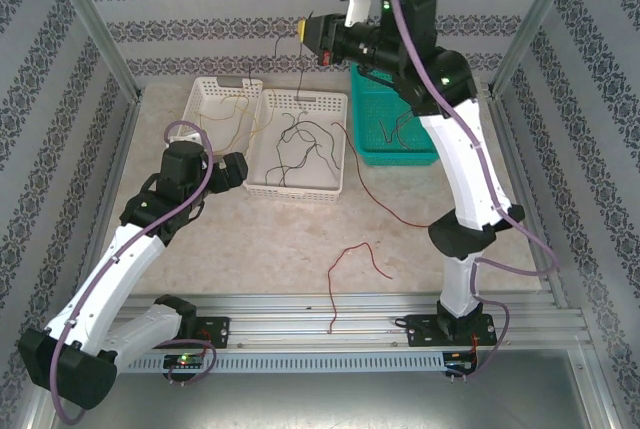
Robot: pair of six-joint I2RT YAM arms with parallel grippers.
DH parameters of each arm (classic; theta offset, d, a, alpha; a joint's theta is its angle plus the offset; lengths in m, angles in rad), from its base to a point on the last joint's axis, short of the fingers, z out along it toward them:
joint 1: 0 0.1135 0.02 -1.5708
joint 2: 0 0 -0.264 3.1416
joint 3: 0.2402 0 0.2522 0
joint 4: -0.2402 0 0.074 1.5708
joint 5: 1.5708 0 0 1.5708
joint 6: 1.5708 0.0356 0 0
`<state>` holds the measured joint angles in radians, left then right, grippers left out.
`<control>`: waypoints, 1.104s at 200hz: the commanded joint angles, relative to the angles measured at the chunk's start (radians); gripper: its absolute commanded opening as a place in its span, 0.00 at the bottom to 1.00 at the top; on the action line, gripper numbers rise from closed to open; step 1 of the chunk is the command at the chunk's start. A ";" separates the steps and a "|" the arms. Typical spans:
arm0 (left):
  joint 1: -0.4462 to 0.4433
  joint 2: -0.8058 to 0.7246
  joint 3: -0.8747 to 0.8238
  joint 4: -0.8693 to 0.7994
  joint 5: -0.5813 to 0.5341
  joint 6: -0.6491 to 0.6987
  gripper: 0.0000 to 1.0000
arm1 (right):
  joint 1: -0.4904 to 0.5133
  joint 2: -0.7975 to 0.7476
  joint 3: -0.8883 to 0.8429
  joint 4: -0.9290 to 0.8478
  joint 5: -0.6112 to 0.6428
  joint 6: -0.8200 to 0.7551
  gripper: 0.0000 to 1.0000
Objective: Untangle the cables
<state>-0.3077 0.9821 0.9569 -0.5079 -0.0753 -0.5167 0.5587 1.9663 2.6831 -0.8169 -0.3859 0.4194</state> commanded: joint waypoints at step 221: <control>-0.041 1.110 0.993 -0.327 -0.307 0.247 1.00 | -0.157 -0.663 -1.336 0.589 0.076 -0.025 0.65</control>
<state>-0.3351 1.9987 1.8462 -0.7124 -0.2825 -0.3473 0.4019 1.3991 1.4322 -0.2325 -0.3290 0.4397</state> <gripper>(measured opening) 0.999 0.651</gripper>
